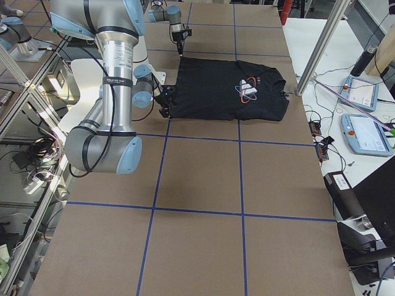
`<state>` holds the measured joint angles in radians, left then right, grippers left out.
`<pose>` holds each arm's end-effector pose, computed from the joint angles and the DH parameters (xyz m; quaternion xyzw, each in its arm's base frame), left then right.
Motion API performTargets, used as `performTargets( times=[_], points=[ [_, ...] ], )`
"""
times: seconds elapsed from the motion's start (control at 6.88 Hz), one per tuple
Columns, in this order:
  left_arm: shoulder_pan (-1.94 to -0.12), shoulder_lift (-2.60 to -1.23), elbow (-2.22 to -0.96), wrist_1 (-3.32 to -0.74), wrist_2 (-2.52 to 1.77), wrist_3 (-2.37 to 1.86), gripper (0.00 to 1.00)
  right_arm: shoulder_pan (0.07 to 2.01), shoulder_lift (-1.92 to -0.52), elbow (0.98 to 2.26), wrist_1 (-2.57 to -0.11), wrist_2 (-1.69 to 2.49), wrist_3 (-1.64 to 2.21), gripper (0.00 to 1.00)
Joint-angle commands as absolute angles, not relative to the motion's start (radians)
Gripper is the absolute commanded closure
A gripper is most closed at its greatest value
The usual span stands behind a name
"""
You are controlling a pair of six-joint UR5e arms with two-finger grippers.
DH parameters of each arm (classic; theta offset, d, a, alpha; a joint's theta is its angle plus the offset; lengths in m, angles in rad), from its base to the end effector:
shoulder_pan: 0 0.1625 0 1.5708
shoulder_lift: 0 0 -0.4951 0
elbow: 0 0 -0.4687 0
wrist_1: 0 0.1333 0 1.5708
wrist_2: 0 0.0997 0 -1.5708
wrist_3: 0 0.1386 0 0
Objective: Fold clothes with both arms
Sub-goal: 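Grasp the hem corners with both grippers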
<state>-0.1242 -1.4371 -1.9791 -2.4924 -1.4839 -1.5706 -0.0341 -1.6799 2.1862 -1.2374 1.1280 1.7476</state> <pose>0.5279 -0.2124 0.4838 0.0708 0.5592 -0.0756 0.8225 -0.5221 -0.1750 0.4368 0.1576 -0.4166 0.1528 0.8822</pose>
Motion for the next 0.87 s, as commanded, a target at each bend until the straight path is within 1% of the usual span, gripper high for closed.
performTargets(
  times=[0.0,0.29,0.58,0.73],
  points=[
    [-0.124,-1.436,-1.985,-2.494,-1.485,-1.574,1.0,-0.115,-1.672,2.142,-1.249,1.039,1.817,0.16],
    [-0.124,-1.436,-1.988,-2.496,-1.488,-1.574,1.0,-0.155,-1.66,2.112,-1.25,0.988,1.841,0.34],
    [-0.124,-1.436,-1.99,-2.496,-1.488,-1.574,1.0,-0.156,-1.655,2.105,-1.249,0.986,1.841,0.41],
    [-0.124,-1.436,-1.99,-2.496,-1.488,-1.574,1.0,-0.156,-1.655,2.106,-1.249,0.985,1.841,0.49]
  ],
)
